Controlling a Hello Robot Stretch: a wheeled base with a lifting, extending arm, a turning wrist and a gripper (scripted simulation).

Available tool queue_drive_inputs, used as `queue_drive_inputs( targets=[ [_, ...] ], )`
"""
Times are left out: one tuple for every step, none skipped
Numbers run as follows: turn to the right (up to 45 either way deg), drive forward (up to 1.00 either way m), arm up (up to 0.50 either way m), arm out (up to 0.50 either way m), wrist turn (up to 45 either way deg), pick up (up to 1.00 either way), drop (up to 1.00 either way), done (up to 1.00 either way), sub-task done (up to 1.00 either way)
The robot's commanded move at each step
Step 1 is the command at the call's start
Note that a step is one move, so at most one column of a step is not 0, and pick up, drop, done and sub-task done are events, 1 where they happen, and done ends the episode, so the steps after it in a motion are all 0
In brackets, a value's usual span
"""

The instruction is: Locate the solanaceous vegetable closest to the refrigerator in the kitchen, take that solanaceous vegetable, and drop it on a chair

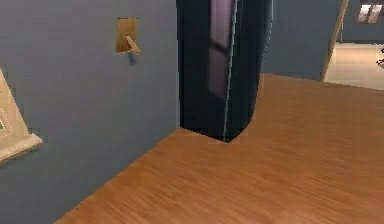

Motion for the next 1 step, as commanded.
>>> queue_drive_inputs(
  targets=[
    [21.0,0.0,0.0,0.0,0.0,0.0,0.0,0.0,0.0]
  ],
)
